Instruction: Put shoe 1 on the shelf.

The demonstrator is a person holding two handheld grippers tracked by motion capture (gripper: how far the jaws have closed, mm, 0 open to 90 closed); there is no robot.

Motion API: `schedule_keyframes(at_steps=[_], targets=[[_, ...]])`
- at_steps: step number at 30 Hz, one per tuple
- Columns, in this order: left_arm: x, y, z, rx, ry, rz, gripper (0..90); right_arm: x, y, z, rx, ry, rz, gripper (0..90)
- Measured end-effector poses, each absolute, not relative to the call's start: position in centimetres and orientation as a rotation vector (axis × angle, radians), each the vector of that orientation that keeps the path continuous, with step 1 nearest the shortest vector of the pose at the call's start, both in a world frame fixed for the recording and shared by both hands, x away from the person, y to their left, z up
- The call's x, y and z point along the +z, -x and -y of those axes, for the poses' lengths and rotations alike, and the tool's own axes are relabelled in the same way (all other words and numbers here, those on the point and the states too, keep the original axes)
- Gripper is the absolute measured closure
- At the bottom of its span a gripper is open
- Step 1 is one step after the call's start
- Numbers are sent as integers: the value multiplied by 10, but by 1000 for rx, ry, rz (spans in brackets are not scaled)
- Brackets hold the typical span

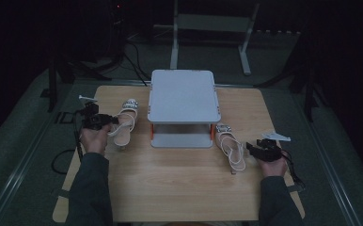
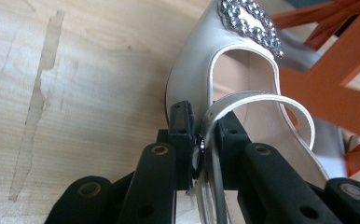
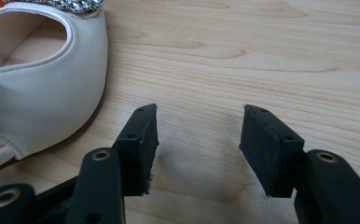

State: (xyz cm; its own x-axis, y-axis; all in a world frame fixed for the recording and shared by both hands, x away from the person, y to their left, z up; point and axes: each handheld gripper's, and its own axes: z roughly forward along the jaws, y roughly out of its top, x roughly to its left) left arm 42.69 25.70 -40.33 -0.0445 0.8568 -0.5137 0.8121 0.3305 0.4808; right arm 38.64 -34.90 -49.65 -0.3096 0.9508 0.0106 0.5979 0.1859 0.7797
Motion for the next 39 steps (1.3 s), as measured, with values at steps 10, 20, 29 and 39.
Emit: schedule_keyframes(at_steps=[10, 20, 29, 39], targets=[[-368, -432, -252, 71, -1432, -1828, 805, -497, -387, 349, 957, -1451, -1984, 458], [-319, -436, -238, 128, -1359, -1803, 805, -497, -387, 349, 958, -1453, -1984, 458], [-282, -446, -202, 111, -1362, -1749, 802, -497, -387, 348, 957, -1453, -1986, 458], [-276, -460, -149, 86, -1380, -1739, 803, -497, -387, 349, 962, -1454, -1984, 458]])
